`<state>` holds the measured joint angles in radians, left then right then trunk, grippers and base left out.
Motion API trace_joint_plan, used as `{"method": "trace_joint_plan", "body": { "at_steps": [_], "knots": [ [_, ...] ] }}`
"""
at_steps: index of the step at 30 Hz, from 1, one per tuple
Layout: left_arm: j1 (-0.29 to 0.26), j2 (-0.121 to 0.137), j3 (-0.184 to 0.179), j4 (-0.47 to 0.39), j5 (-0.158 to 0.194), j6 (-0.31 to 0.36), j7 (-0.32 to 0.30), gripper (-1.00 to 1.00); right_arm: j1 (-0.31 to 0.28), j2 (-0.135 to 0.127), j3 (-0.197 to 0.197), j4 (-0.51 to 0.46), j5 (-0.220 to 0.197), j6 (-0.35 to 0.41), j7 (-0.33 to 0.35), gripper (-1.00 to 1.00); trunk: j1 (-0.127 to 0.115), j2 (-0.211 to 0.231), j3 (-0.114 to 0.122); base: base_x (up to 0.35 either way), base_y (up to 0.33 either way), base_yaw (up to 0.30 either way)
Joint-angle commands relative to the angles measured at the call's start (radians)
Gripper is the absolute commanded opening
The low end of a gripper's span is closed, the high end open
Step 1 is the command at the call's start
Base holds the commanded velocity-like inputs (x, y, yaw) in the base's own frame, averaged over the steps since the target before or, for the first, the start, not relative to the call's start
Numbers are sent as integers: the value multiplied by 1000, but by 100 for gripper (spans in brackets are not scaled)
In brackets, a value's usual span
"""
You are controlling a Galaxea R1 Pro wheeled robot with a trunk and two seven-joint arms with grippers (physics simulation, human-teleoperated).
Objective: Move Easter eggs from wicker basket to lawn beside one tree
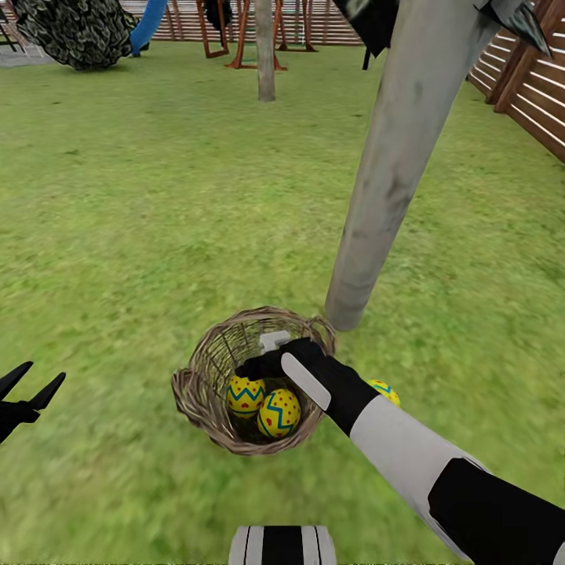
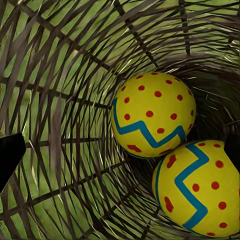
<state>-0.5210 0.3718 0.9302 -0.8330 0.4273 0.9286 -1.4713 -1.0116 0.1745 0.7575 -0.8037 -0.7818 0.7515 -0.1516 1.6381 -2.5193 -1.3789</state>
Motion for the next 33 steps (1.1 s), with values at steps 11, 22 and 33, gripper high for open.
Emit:
{"method": "trace_joint_plan", "body": {
  "at_steps": [11, 22, 33],
  "knots": [
    [-1, -1, -3, 0, -4, 10, -3, 100, -3, 0, 2, -3, -9, -29, -73, 100, 5, -3, -43, 0, 0, 0],
    [-1, -1, -4, 1, -4, 10, -3, 100, -4, 0, 2, -61, -10, -34, -120, 100, 10, -5, -86, 0, 0, 25],
    [-1, -1, -4, 1, -4, 10, -3, 100, -4, 0, 2, -73, -9, -34, -136, 100, 15, -8, -128, 0, 0, 134]
  ]
}}
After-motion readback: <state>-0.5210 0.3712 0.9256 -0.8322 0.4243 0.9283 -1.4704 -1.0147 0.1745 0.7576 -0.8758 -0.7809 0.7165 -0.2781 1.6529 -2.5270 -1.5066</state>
